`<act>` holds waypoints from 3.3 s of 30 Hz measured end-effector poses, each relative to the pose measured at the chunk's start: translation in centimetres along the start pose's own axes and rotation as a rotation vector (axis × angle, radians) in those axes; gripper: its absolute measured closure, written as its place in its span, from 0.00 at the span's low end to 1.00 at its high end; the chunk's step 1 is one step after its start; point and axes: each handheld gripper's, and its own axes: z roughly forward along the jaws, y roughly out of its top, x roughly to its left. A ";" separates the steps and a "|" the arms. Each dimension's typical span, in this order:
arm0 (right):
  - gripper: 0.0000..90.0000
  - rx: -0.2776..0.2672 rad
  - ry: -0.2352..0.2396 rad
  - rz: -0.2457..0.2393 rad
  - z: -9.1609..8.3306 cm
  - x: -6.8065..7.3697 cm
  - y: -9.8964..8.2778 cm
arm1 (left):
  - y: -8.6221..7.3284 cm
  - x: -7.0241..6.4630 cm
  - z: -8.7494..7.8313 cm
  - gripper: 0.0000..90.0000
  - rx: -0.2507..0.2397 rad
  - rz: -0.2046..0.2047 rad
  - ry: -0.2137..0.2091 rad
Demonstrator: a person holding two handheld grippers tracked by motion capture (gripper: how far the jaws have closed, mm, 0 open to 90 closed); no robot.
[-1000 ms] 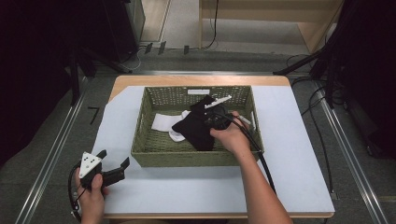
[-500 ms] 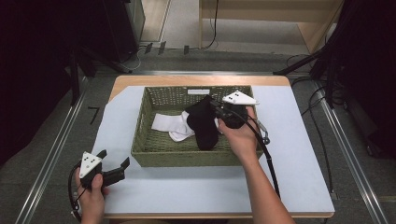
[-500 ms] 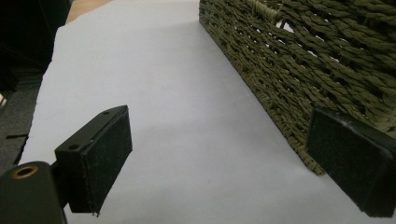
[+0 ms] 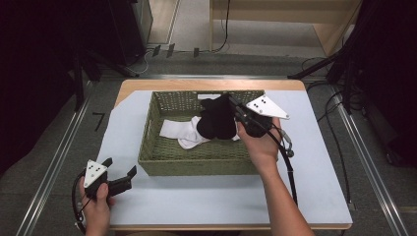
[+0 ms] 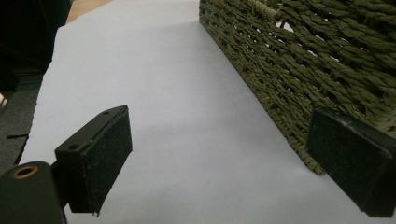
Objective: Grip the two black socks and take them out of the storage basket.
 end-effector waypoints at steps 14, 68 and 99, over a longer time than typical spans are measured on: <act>1.00 -0.044 -0.055 0.007 -1.0 -1.4 -0.2 | 0.0 0.0 0.0 0.09 -0.001 -0.003 -0.002; 1.00 -0.337 -0.329 -0.028 -10.5 -9.5 4.0 | 0.0 -0.1 0.0 0.09 -0.004 0.001 0.003; 0.63 -0.046 -0.417 0.147 -9.5 -12.9 -8.9 | 0.0 -0.1 0.0 0.09 -0.009 0.002 0.005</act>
